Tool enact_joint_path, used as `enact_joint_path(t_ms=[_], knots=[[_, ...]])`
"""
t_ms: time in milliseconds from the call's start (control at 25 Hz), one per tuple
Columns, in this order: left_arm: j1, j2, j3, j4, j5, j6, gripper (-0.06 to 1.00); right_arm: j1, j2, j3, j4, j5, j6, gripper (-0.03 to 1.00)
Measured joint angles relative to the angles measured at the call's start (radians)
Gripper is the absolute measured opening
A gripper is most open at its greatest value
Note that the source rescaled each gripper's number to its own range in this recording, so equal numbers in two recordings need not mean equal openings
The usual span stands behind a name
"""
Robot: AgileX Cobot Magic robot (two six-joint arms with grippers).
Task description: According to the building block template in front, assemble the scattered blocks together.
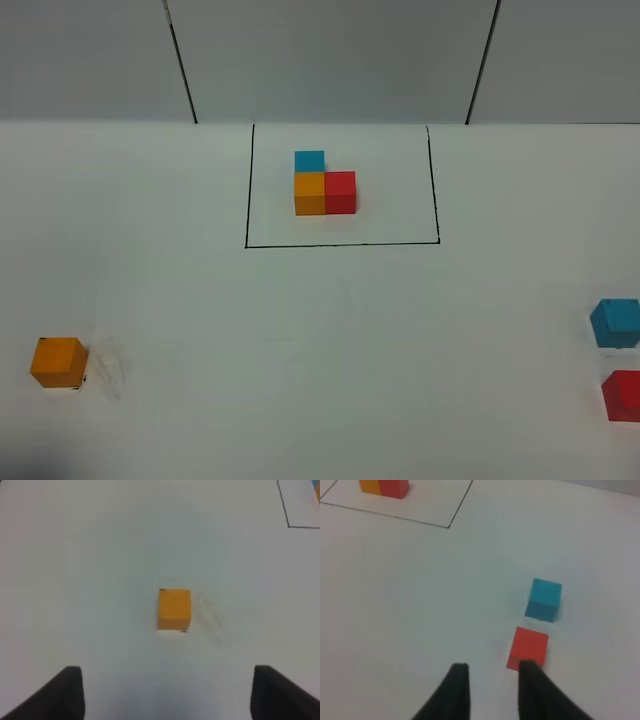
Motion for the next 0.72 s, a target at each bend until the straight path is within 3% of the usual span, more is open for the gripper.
enact_joint_path(t_ms=[360, 720], knots=[[0.0, 0.552, -0.078, -0.006, -0.158, -0.035, 0.5, 0.0, 0.0, 0.0, 0.0, 0.0, 0.0, 0.0], [0.0, 0.882, -0.079, -0.015, -0.334, -0.036, 0.5, 0.0, 0.0, 0.0, 0.0, 0.0, 0.0, 0.0]])
